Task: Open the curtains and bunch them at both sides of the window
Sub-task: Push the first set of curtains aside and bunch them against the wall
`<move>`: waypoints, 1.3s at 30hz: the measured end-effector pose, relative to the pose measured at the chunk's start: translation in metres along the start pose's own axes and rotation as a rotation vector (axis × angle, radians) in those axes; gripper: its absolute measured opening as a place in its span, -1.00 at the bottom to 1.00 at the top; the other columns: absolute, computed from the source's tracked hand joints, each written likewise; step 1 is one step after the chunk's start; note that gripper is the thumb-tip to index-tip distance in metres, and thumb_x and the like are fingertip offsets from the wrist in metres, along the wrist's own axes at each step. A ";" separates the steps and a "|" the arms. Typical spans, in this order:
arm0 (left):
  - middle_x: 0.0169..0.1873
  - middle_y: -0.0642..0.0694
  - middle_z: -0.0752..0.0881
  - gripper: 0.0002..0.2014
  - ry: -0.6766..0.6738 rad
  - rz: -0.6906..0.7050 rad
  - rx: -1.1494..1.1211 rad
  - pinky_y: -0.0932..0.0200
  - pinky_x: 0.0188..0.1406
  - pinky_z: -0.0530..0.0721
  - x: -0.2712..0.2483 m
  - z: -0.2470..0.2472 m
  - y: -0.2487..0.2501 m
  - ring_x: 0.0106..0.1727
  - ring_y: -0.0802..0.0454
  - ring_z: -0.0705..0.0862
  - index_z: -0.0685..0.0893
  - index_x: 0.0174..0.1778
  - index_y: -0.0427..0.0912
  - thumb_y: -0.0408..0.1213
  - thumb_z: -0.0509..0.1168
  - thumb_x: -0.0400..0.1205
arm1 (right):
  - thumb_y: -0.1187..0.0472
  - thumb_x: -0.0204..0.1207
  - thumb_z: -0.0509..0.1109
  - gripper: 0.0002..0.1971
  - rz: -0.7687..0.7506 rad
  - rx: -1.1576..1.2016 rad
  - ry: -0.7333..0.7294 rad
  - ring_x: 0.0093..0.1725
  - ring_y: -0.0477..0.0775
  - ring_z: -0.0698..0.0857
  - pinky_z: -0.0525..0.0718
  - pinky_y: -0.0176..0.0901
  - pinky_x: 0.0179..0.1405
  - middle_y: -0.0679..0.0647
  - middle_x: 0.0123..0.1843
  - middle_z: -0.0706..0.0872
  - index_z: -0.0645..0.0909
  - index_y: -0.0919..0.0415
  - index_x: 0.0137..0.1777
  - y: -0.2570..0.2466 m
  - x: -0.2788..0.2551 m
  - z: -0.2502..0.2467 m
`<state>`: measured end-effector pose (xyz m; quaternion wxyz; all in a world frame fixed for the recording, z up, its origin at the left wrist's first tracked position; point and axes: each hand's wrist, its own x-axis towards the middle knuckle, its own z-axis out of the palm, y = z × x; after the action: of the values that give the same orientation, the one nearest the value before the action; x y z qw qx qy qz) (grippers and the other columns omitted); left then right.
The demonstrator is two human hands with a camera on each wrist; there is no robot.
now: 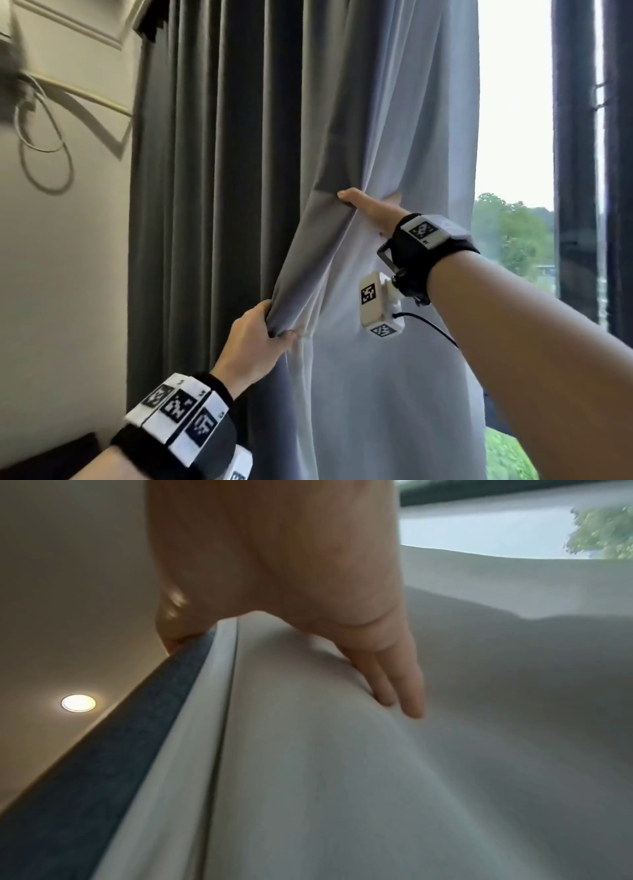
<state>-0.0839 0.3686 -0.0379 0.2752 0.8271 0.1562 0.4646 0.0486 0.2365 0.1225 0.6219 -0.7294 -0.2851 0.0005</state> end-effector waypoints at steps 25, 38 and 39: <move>-0.13 0.09 0.63 -0.28 0.274 -0.143 -0.016 0.32 -0.17 0.56 0.069 -0.039 -0.135 -0.14 0.10 0.62 0.39 0.33 -0.07 -0.31 0.56 0.29 | 0.15 0.62 0.08 -0.56 -0.222 0.220 -0.569 0.17 0.28 0.59 0.55 0.15 0.39 0.29 0.17 0.60 0.44 0.39 0.39 -0.060 0.024 0.214; -0.10 -0.29 0.73 -0.65 0.274 -0.228 0.111 0.11 -0.11 0.49 0.137 -0.003 -0.187 -0.18 -0.13 0.58 0.58 0.16 -0.30 -0.43 0.40 0.45 | -0.25 0.42 0.31 -0.03 -0.373 -0.144 0.246 0.69 0.24 -0.12 0.03 0.30 0.61 0.19 0.72 -0.11 -0.15 0.07 0.67 0.008 0.111 0.096; -0.08 -0.31 0.74 -0.66 0.271 -0.223 0.107 0.10 -0.11 0.49 0.140 0.000 -0.189 -0.19 -0.13 0.58 0.59 0.15 -0.30 -0.43 0.41 0.45 | -0.31 0.39 0.32 0.05 -0.328 -0.148 0.249 0.69 0.25 -0.20 -0.03 0.35 0.61 0.20 0.72 -0.18 -0.23 0.08 0.67 0.015 0.119 0.092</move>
<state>-0.0115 0.5913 -0.0557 0.2570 0.7479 0.3071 0.5294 0.1220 0.3689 0.1299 0.5888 -0.7113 -0.3203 -0.2116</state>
